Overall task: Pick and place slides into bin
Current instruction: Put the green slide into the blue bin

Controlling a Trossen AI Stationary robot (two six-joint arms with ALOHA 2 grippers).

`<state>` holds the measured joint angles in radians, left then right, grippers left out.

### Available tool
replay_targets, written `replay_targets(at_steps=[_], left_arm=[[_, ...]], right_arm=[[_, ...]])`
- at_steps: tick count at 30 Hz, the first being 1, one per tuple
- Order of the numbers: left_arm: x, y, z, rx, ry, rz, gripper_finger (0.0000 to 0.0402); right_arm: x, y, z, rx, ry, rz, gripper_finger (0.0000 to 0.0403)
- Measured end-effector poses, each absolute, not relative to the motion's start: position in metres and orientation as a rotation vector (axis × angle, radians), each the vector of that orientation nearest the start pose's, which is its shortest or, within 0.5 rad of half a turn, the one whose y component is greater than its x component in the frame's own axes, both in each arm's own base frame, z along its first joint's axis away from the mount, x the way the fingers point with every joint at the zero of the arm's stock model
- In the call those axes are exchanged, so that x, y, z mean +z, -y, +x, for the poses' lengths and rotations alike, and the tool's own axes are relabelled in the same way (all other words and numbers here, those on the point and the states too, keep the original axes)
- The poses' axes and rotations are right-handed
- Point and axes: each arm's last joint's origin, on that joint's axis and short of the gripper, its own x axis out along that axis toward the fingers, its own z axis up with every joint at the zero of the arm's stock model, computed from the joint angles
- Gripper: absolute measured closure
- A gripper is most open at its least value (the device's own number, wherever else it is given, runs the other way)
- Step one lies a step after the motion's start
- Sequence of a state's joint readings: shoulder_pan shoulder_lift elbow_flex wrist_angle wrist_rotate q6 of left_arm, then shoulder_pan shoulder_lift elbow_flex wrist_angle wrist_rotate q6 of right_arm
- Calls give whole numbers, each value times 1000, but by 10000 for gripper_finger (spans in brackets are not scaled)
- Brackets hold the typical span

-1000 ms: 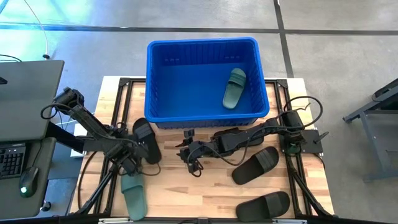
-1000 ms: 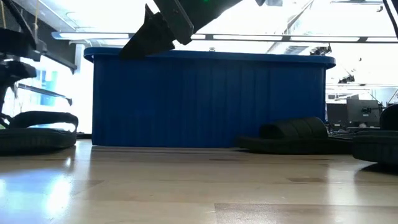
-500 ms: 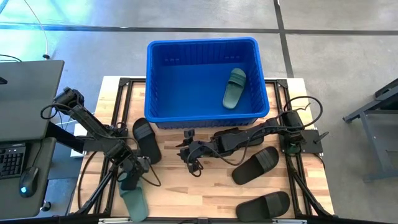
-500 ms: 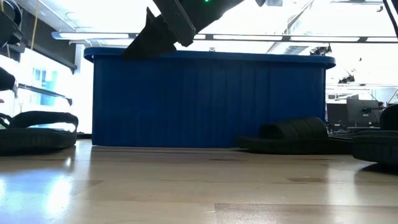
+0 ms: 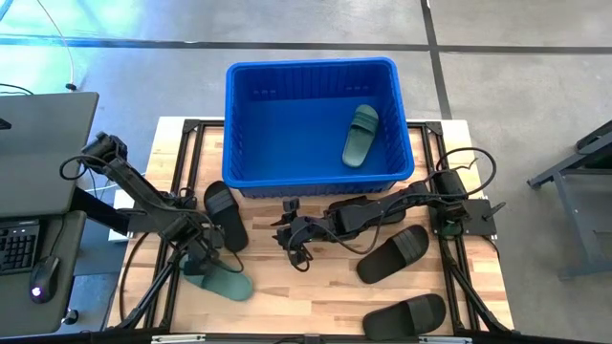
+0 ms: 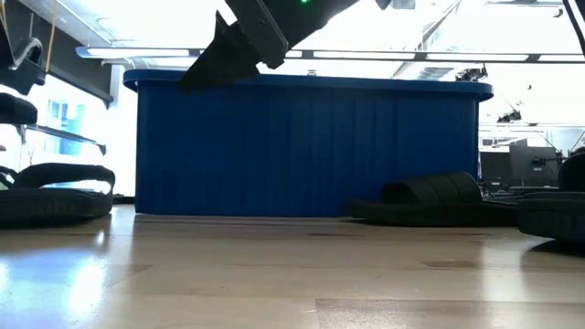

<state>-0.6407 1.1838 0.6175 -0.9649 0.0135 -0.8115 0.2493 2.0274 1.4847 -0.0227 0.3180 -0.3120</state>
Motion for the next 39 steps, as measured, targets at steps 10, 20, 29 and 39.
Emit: replay_targets(at_steps=[10,20,29,39], left_arm=[[182,103,136,4,-1396,-290,273],[189,115,152,-118,-1217,-357,273],[190,119,150,-159,-1334,-562,273],[191,121,146,-137,-1486,-755,273]], right_arm=[[214,-106,446,70,-544,-447,253],[208,-117,458,342,-373,-355,253],[196,-113,463,198,-405,-423,253],[191,-111,461,178,-455,-437,253]])
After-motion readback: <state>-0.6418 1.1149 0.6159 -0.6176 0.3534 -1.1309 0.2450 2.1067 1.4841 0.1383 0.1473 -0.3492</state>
